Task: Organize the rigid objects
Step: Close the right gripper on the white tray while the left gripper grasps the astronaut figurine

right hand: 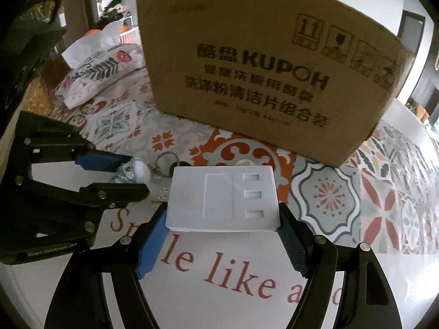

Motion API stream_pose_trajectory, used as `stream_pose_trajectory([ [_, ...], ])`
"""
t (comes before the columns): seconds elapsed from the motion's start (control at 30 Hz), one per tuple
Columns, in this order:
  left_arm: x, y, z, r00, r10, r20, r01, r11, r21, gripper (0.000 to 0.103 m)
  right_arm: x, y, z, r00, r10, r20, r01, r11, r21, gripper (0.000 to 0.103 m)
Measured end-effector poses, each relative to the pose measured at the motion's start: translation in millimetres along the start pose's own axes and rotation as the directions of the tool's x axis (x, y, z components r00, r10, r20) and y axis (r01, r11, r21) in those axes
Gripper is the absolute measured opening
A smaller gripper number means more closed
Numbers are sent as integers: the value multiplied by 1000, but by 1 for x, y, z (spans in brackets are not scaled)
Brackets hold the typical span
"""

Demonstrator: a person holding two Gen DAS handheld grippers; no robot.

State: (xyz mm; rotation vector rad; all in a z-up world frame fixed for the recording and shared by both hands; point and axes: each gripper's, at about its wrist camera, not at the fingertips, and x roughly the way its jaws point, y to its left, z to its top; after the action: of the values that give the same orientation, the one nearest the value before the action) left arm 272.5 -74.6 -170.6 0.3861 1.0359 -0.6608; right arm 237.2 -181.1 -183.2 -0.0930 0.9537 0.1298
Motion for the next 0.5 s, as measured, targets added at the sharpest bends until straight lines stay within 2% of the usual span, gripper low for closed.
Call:
stream_pose_trajectory([
  [0.5, -44, 0, -6, 990, 33, 135, -9, 984, -177, 27, -37, -15, 5, 996, -37, 79, 30, 996, 86, 77],
])
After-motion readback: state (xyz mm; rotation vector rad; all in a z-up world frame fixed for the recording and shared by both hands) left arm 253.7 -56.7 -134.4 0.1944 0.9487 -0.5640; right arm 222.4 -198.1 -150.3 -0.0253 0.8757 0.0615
